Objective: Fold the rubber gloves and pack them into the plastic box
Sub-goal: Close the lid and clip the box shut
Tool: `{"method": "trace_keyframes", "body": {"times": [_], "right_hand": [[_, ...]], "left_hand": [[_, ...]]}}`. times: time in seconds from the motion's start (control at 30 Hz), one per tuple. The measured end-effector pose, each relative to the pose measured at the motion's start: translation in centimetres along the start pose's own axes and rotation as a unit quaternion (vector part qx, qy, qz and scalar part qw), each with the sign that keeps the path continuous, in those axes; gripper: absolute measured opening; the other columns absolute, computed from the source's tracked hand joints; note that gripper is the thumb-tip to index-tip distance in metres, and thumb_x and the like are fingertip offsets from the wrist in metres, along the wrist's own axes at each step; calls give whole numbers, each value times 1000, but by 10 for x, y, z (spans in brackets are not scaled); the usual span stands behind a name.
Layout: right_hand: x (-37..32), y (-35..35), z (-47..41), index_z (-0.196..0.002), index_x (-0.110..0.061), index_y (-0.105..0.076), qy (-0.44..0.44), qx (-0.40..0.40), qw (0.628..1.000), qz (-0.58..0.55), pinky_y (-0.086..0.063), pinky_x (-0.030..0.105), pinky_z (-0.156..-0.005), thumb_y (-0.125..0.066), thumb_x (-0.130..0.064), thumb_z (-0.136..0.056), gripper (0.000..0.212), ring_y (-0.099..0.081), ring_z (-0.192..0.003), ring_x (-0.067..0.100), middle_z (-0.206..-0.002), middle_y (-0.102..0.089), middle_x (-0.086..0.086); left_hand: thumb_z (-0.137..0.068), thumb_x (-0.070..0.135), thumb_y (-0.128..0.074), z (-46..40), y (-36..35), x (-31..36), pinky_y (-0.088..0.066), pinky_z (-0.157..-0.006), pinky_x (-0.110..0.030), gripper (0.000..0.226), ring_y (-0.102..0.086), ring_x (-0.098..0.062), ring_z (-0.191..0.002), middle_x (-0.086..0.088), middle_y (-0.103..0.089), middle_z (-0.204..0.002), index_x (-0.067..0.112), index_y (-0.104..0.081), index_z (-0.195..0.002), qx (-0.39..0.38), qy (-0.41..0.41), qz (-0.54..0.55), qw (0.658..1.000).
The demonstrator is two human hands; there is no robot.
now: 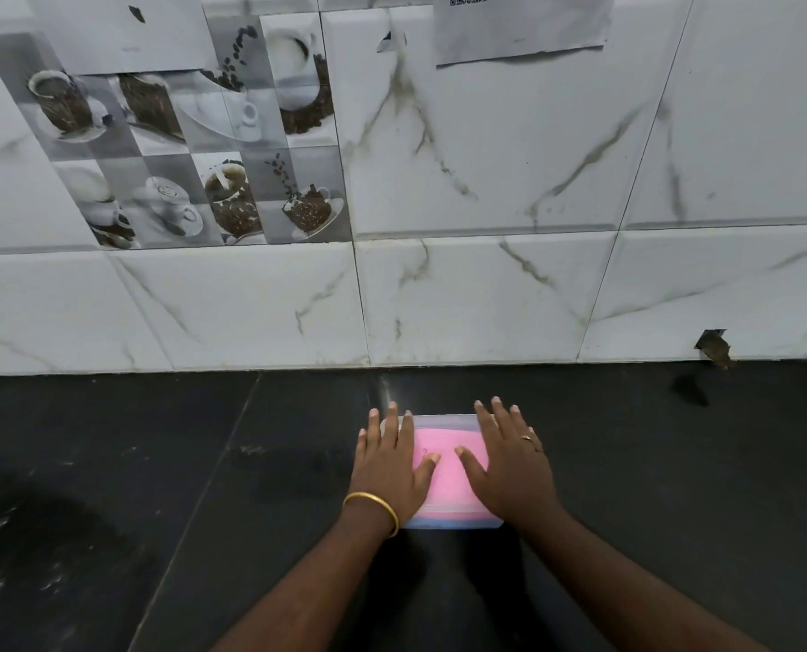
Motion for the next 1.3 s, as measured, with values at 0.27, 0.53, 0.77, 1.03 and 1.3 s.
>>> {"method": "trace_keyframes", "body": {"times": [0.27,0.53,0.77,1.03,1.3], "right_hand": [[-3,-22,-15,-157,-23,-7,54,-110,989,89,-5,49,-121,-20,-60,-98,72,3,-153,27,-167,-3,2],[3,-37,-14,-157,-26,-3,47,-115,987,98,-2,51,-120,-15,-64,-96,73,6,-153,26,-167,1,1],[2,-37,-18,-157,-25,0,47,-131,983,124,4,59,-118,-13,-62,-96,72,7,-153,28,-167,4,1],[-54,-23,-27,-157,-24,-13,87,-69,987,117,12,62,-114,-29,-47,-96,67,-7,-152,30,-166,-8,5],[-77,-47,-19,-157,-28,-5,90,-134,983,84,-4,55,-120,-21,-50,-101,62,3,-153,30,-167,-2,1]], "left_hand": [[-89,71,-6,-17,-18,-1,3,-119,-46,84,13,-30,-149,-2,7,-163,20,3,-154,-61,-21,-39,997],[-90,70,-10,-16,-18,0,-4,-120,-48,81,9,-28,-150,1,6,-164,23,2,-154,-64,-18,-36,997],[-92,66,-14,-17,-15,-1,-6,-119,-51,79,11,-29,-149,1,7,-163,21,2,-154,-77,-28,-25,996],[-96,28,-52,-15,-4,-46,-25,-118,-36,64,-29,-26,-144,-12,-30,-156,8,-26,-151,-9,191,404,895],[-86,47,-61,-3,-23,-64,-60,-75,-44,40,-71,-35,-88,-15,-76,-89,10,-73,-95,-148,333,585,725]]}}
Point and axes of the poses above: each hand's wrist, its own z-axis away from the middle knuckle, its own y-axis out of the back of the hand, x = y × z, the point moved 4 cm from there along -z, towards the middle knuckle
